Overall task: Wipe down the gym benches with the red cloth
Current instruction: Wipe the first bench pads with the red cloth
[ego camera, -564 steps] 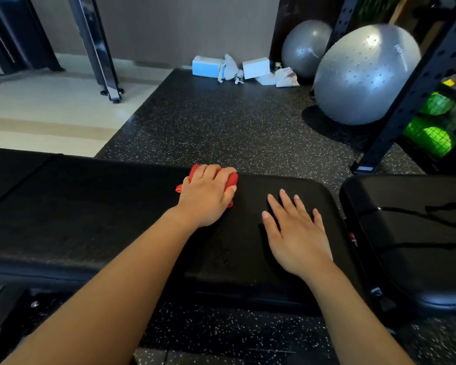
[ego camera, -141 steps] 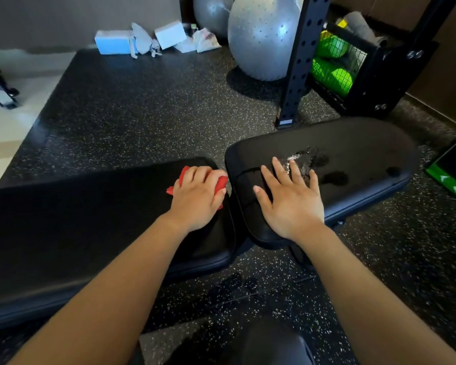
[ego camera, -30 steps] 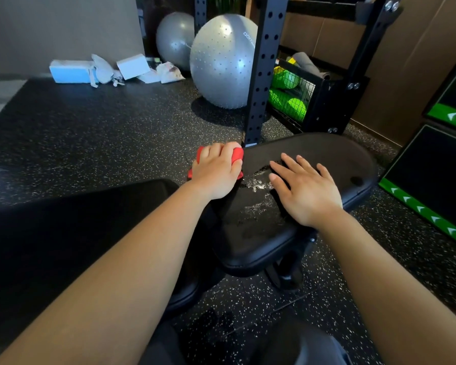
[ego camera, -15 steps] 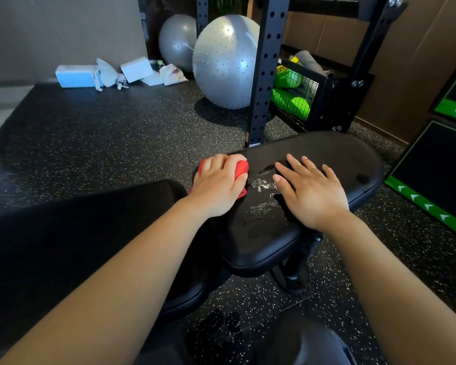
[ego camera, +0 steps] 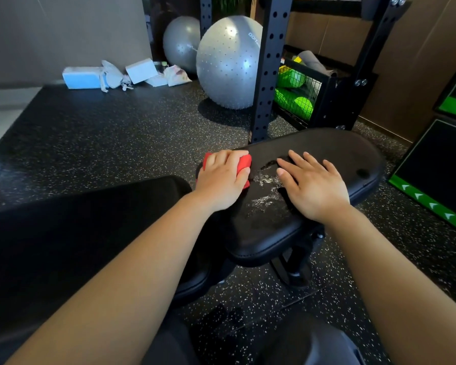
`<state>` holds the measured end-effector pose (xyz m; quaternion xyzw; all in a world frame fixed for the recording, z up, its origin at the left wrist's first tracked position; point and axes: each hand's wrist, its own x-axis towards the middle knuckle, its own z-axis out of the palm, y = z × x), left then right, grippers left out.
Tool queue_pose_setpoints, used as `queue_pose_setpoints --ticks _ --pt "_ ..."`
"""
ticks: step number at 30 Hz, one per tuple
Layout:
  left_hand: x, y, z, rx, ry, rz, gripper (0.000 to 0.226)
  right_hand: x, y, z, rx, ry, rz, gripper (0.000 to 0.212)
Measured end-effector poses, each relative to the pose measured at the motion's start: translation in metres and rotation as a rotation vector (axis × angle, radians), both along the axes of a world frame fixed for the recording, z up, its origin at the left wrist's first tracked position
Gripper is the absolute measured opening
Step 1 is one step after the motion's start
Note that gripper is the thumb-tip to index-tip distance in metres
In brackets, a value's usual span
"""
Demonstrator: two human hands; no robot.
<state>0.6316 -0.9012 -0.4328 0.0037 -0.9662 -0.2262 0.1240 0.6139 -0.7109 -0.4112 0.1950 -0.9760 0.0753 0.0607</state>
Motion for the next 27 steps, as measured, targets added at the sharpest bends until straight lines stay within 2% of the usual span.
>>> queue_pose_setpoints --ticks 6,9,13,19,27 --pt "0.051 0.000 -0.013 0.067 0.046 -0.105 0.047 0.008 0.003 0.001 0.042 -0.014 0.010 0.052" --pt "0.051 0.001 -0.012 0.108 0.008 -0.091 0.049 0.016 0.005 -0.001 0.077 -0.001 0.024 0.053" --pt "0.034 0.000 -0.009 0.070 0.013 -0.068 0.048 0.009 0.009 0.006 0.073 -0.029 0.046 0.054" --pt "0.016 0.001 -0.011 0.106 0.118 -0.054 0.041 -0.013 0.017 0.008 0.131 -0.020 -0.088 0.059" --pt "0.049 0.011 -0.014 0.176 0.167 -0.067 0.036 -0.003 0.018 0.004 0.082 0.012 -0.085 0.057"
